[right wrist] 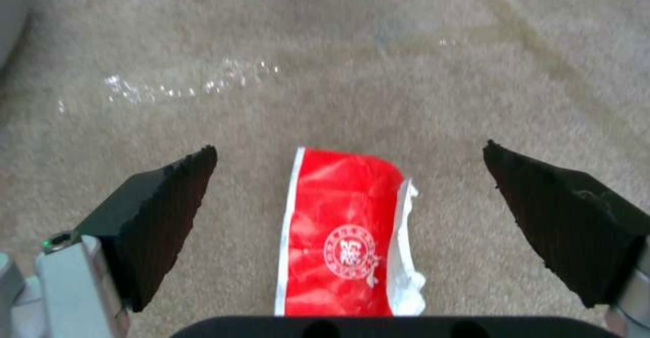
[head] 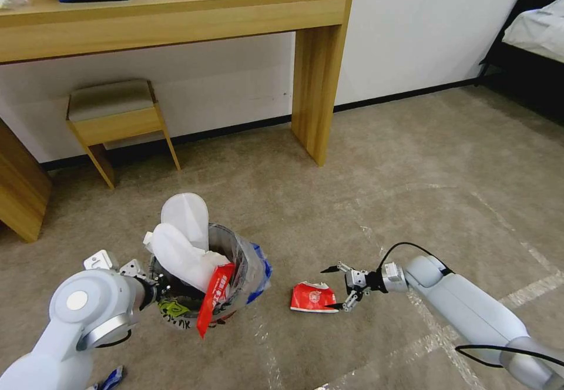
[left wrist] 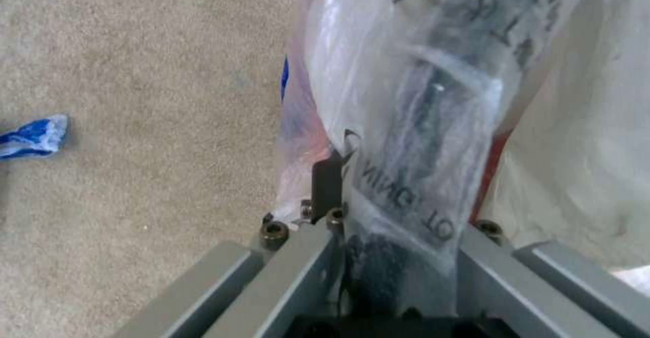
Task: Pick up the trash bin and place the garbage on the floor into it.
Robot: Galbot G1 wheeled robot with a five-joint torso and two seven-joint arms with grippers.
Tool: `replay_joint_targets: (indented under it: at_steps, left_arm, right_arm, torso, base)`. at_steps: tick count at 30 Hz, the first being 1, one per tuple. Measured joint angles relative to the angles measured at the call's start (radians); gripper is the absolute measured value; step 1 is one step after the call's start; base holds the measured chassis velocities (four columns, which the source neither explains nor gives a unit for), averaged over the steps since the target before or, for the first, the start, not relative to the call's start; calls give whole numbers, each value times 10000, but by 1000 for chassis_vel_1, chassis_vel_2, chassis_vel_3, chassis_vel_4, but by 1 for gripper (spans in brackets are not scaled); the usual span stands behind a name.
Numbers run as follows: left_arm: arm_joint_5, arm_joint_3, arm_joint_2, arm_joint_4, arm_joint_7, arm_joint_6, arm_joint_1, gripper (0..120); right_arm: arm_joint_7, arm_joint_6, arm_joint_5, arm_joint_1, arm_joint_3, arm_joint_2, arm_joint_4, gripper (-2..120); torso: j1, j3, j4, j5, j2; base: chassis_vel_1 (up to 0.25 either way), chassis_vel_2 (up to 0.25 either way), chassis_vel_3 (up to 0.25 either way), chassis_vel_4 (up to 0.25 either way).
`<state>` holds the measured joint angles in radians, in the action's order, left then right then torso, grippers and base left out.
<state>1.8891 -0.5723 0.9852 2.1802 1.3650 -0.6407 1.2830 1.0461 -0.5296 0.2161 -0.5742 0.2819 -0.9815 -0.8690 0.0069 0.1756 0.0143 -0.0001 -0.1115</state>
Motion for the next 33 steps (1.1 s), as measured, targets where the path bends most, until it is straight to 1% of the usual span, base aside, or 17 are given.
replay_joint_targets:
  at_steps: [3, 4, 6, 12, 15, 17, 18, 23, 33]
  left_arm:
    - [-22, 11, 19, 3, 0, -2, 38, 0]
    - [-22, 11, 19, 3, 0, -2, 38, 0]
    - [-38, 17, 22, 3, -1, -5, 39, 0]
    - [-60, 32, 37, 4, -3, -8, 51, 0]
    - [-97, 42, 55, 58, -6, -10, 109, 0]
    - [-101, 42, 55, 69, -9, -10, 129, 0]
    - [-133, 42, 54, 88, -9, -12, 175, 0]
    - [-204, 53, 59, 123, -19, -27, 253, 0]
    - [-270, 108, 65, 138, -24, -35, 289, 0]
  right_arm:
    - [-99, -53, -120, 191, 118, -376, 745, 100]
    - [-99, -53, -120, 191, 118, -376, 745, 100]
    - [-212, -54, -188, 279, 152, -626, 1142, 100]
    - [-373, -27, -267, 364, 162, -968, 1485, 100]
    - [-465, 110, -237, 439, 127, -1410, 1945, 100]
    - [-464, 136, -235, 458, 95, -1506, 2062, 100]
    - [-408, 171, -173, 502, 11, -1703, 2373, 100]
    - [-176, 203, -83, 500, -255, -2025, 2942, 100]
    - [-50, 312, -243, 256, -797, -2319, 3805, 100]
  torso:
    - [0, 1, 0, 2, 0]
    - [0, 1, 0, 2, 0]
    - [0, 0, 0, 0, 0]
    - [0, 0, 0, 0, 0]
    - [0, 0, 0, -1, 0]
    - [0, 0, 0, 0, 0]
    - [1, 0, -1, 0, 0]
    - [0, 0, -1, 1, 0]
    - [1, 0, 0, 2, 0]
  base:
    - [0, 0, 0, 0]
    - [0, 0, 0, 0]
    - [0, 0, 0, 0]
    - [0, 0, 0, 0]
    - [0, 0, 0, 0]
    - [0, 0, 0, 0]
    - [0, 0, 0, 0]
    - [0, 0, 0, 0]
    - [0, 0, 0, 0]
